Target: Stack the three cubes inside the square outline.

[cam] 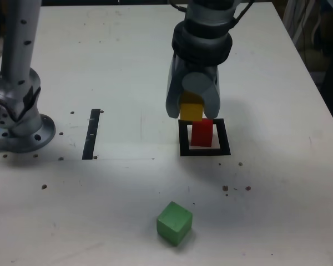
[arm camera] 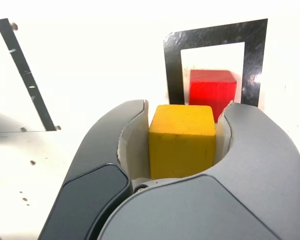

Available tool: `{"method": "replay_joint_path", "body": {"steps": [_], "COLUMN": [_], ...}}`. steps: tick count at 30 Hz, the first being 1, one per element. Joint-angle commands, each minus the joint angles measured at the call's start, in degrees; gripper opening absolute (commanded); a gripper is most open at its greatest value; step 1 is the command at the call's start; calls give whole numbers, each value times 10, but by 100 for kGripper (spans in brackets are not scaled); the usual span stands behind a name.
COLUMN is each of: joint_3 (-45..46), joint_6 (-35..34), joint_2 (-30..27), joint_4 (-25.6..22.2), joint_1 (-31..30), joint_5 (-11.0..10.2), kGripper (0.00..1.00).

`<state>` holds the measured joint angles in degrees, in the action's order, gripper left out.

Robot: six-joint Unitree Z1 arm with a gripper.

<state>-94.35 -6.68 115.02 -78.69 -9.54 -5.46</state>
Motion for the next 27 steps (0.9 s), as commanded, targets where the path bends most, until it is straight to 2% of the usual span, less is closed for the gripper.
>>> {"method": "replay_joint_path", "body": {"steps": [1, 18, 23, 27], "joint_3": [2, 21, 22, 20], "joint_6": [-5, -1, 0, 2], "joint_2": [6, 29, 34, 36], "joint_4": [7, 54, 59, 59], "joint_1": [2, 17, 17, 18], "joint_5": [2, 11, 13, 12], "kGripper": [17, 18, 20, 25]}}
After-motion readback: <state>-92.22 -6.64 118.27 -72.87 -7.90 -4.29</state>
